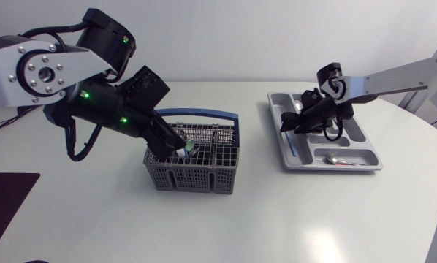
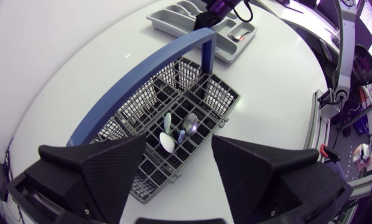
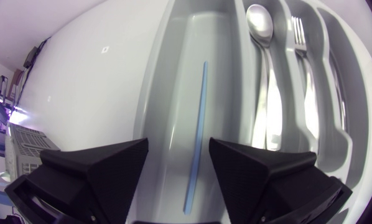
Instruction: Unload the cutlery basket into the drawer organizer.
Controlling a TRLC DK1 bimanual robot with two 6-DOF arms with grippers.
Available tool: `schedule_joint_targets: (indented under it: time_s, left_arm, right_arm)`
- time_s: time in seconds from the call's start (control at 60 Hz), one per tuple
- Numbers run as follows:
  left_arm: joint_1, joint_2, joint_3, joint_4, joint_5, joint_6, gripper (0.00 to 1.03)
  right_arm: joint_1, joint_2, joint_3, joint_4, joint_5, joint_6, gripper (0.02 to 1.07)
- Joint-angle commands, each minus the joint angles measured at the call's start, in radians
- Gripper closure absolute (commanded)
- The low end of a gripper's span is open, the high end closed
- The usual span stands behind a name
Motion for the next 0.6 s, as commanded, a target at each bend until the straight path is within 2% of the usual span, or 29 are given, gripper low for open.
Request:
schedule_joint_targets:
  time_s: [0.0,0.067,0.267,0.517,0.55,0.583]
  left_arm:
    - [0.002,-0.009,-0.031,0.007,-0.009,-0.02,0.26]
    - [-0.005,-0.006,-0.036,0.013,-0.009,-0.018,0.26]
    - [-0.014,0.013,-0.022,0.024,-0.009,-0.024,0.27]
    - [-0.021,0.063,-0.001,0.042,-0.009,-0.03,0.39]
    - [-0.021,0.072,0.006,0.044,-0.009,-0.032,0.45]
    - [-0.026,0.077,0.01,0.044,-0.009,-0.032,0.46]
  right_arm:
    - [-0.002,-0.016,-0.038,-0.014,0.006,-0.013,0.13]
    - [0.001,-0.048,-0.062,-0.014,0.009,-0.016,0.1]
    - [0.002,-0.157,-0.125,-0.013,0.02,-0.025,0.1]
    - [0.007,-0.269,-0.213,-0.016,0.02,-0.042,0.1]
    - [0.007,-0.281,-0.223,-0.016,0.022,-0.044,0.1]
    - [0.009,-0.293,-0.233,-0.016,0.023,-0.047,0.1]
